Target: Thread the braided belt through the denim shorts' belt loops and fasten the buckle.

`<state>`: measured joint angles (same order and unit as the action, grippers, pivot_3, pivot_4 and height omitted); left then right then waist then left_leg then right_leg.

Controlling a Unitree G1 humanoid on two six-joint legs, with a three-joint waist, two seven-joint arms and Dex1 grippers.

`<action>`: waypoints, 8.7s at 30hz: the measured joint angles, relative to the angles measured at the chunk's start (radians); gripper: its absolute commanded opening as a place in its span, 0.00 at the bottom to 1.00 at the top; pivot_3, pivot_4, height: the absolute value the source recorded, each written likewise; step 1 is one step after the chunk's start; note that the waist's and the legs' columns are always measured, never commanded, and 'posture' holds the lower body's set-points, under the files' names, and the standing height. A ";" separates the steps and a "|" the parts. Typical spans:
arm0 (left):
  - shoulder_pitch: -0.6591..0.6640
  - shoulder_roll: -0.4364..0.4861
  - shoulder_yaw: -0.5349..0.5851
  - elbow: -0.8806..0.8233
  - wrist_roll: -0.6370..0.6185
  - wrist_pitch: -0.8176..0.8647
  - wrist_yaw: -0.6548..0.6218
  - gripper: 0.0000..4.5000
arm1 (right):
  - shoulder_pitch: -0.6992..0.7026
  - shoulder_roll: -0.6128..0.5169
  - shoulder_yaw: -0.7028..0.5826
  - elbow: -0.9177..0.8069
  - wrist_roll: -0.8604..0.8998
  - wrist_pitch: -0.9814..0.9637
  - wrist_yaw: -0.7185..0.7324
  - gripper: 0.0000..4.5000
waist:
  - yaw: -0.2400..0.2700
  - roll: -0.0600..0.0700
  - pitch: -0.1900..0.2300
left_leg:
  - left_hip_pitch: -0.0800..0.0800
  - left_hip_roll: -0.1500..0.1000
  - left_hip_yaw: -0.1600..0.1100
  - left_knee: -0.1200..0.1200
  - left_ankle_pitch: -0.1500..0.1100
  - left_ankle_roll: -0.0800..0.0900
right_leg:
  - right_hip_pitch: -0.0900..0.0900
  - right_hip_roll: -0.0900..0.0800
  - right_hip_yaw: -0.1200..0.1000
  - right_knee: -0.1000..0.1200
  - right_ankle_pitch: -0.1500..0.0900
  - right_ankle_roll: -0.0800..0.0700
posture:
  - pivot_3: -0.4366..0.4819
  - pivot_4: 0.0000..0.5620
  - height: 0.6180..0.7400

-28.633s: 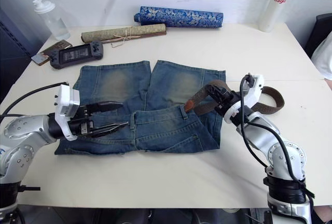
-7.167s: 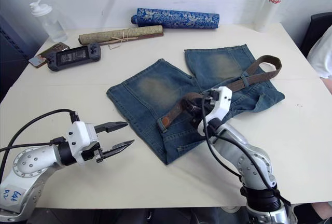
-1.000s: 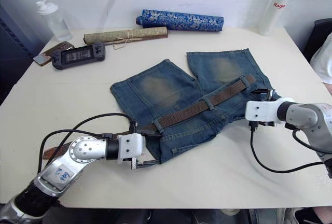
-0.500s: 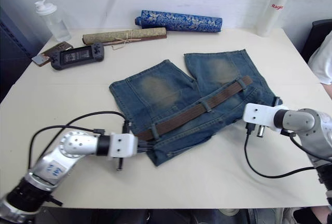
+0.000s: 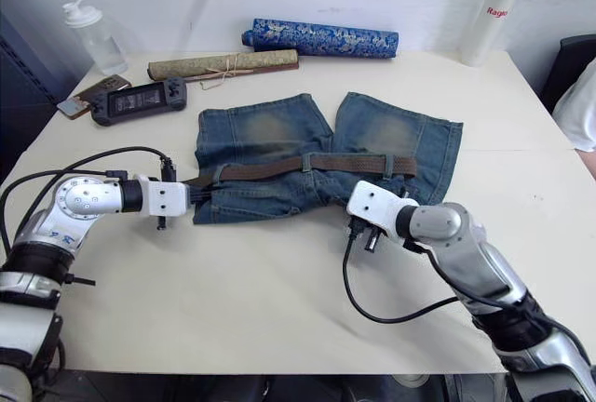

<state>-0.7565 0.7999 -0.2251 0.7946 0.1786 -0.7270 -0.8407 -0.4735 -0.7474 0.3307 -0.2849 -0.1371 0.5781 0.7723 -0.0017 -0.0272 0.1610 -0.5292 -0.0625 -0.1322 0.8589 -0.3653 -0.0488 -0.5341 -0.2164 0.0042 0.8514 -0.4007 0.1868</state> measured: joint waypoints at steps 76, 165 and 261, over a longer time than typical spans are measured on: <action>0.042 -0.175 0.367 -0.298 -0.454 0.894 -0.301 0.14 | -0.266 -0.002 -0.511 0.468 0.615 0.284 0.436 0.00 | -0.053 0.005 0.007 | -0.017 -0.011 -0.009 -0.005 0.011 -0.016 | -0.015 -0.005 0.003 -0.005 0.004 0.009 | 0.48 0.27 0.16; -0.282 -0.277 0.020 0.429 -0.008 0.404 0.237 0.00 | -0.608 0.272 -0.162 1.341 0.174 -0.320 -0.123 0.01 | -0.039 -0.008 -0.029 | 0.003 -0.019 -0.003 0.002 0.005 -0.002 | 0.001 -0.019 0.001 0.002 0.009 0.012 | 0.48 0.27 0.16; 0.844 -0.314 0.919 -0.871 -2.155 1.400 1.375 0.66 | 0.105 0.094 -0.259 -0.329 0.651 0.058 0.036 1.00 | 0.028 0.004 -0.022 | -0.013 -0.028 -0.022 0.002 0.000 0.000 | -0.014 -0.026 0.005 -0.010 0.001 -0.004 | 0.48 0.27 0.16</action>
<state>0.0876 0.4857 0.6944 -0.0760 -1.9762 0.6734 0.5340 -0.3684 -0.6533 0.0721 -0.6143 0.5138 0.6365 0.8080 0.0262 -0.0232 0.1391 -0.5420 -0.0902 -0.1540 0.8606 -0.3654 -0.0484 -0.5484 -0.2421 0.0097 0.8410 -0.3994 0.1825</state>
